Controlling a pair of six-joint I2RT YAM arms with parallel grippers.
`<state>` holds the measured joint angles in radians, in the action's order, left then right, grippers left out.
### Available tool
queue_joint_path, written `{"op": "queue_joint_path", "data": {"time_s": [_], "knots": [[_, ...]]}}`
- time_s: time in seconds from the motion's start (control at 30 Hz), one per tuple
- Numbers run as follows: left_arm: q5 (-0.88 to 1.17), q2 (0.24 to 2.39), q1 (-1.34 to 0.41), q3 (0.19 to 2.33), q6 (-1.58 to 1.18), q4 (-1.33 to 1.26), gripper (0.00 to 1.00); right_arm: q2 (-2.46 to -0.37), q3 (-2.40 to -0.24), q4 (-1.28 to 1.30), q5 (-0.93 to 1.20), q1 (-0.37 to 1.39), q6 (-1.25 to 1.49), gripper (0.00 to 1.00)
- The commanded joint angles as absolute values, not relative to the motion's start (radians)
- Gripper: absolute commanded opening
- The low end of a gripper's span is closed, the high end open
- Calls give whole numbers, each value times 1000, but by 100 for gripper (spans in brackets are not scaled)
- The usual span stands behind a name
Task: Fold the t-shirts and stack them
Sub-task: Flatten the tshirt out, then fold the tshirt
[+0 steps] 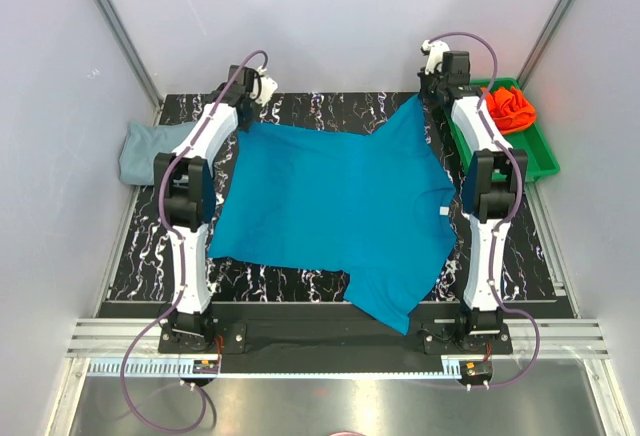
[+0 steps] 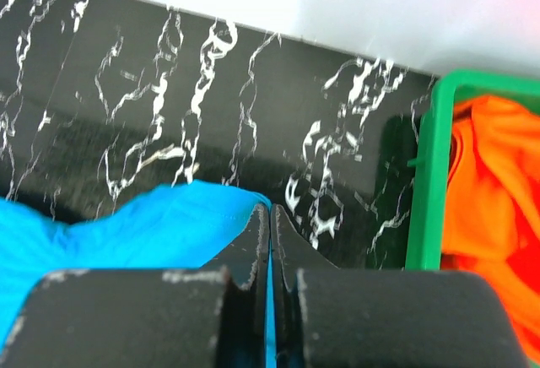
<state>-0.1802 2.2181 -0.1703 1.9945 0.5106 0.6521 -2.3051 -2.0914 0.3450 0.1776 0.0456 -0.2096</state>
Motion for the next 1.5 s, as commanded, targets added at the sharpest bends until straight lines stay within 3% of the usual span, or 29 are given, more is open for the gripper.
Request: {"op": "queue_joint_path", "data": {"time_s": [0.0,0.17,0.33,0.43,0.77,1.47], "knots": [[-210,2232,-169,2056,508,592,0,-2335,-2198,328,175,44,-216,0],[-219,2246,-164,2039,477,584,0,-2388,-2261,328,161,43,-227,0],[-229,2273,-143,2051,439,589,0,-2606,-2624,455,152,35,-238,0],[-239,2281,-135,2062,430,600,0,-2686,-2734,459,149,37,-245,0],[-238,2235,-121,2009,445,588,0,-2475,-2334,380,182,41,-268,0],[-184,2082,-123,1870,468,580,0,-2163,-2036,394,224,41,-244,0]]}}
